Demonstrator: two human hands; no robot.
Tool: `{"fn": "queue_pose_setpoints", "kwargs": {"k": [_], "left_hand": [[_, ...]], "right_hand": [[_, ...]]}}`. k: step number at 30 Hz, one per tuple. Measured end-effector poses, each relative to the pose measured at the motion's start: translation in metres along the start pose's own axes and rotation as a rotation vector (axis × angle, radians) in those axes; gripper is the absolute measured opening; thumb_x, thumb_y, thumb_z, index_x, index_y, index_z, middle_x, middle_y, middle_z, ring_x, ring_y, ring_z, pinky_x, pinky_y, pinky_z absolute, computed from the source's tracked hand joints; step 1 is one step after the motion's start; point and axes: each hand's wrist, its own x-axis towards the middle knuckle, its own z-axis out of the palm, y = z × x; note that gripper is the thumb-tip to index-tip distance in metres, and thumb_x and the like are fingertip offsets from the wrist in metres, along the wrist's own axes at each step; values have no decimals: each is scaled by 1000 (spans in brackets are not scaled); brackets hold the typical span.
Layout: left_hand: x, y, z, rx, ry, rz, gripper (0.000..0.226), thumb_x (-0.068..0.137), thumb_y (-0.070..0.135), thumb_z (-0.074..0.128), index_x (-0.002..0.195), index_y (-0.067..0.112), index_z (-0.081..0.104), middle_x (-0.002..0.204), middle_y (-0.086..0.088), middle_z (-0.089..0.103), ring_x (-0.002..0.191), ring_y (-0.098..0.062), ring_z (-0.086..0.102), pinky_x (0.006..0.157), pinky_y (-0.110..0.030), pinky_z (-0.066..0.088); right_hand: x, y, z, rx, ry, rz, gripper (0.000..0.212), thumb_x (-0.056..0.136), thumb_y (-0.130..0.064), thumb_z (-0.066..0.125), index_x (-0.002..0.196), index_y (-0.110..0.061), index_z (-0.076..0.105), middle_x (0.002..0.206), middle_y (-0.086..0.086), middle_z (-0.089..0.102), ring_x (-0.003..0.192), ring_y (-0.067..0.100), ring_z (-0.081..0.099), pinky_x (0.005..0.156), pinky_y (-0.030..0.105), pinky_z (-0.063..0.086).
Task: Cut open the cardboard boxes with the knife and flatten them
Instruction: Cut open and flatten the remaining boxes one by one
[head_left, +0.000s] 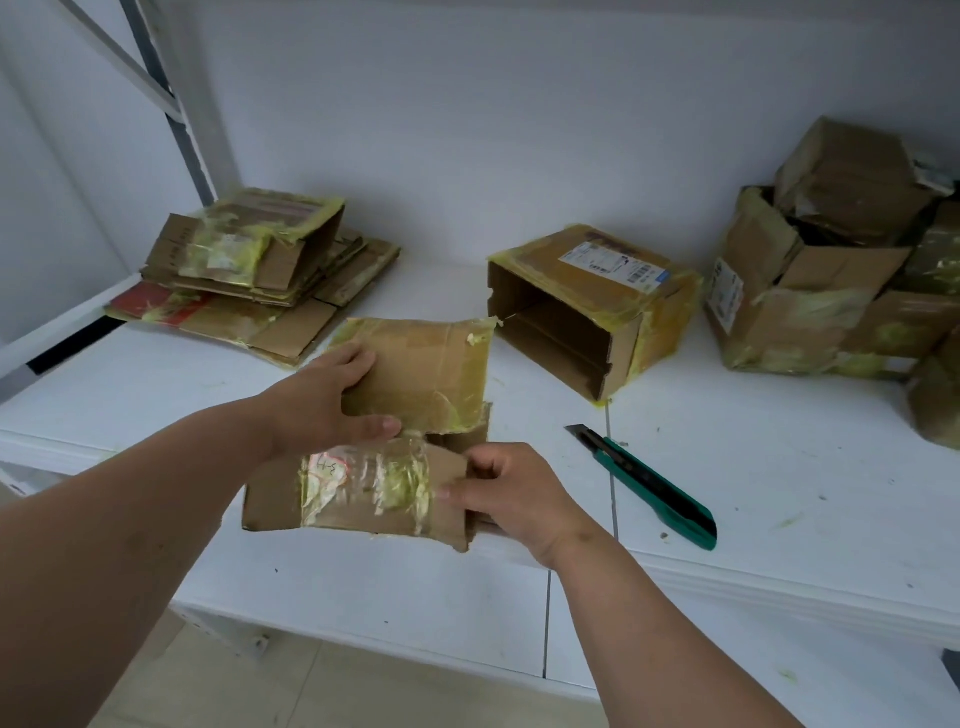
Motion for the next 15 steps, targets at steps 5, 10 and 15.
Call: {"fn": "queue_pose_setpoints", "kwargs": {"k": [5,10,15], "left_hand": [[6,21,-4,219,94,-144,87,81,82,36,153,36,22,160,9,11,142,-30,12,111,-52,17],[10,42,-4,139,-58,-238,169,17,109,22,156,15,12,164,-4,3,148,-32,15,116,-52,24],[3,50,-12,278,-143,-240,175,7,109,20,156,20,5,164,-3,0,149,-34,10,118,-52,21]], "right_hand": [[-2,-6,4,-112,-116,15,16,66,-18,56,77,-16,66,71,-5,57,76,9,54,74,20,45],[3,-10,18,-562,-240,-79,71,86,-15,48,136,-64,38,137,-6,48,129,20,35,115,34,21],[2,-9,24,-834,-271,-159,59,92,-13,44,145,-38,36,142,-1,34,132,22,24,115,34,6]]}}
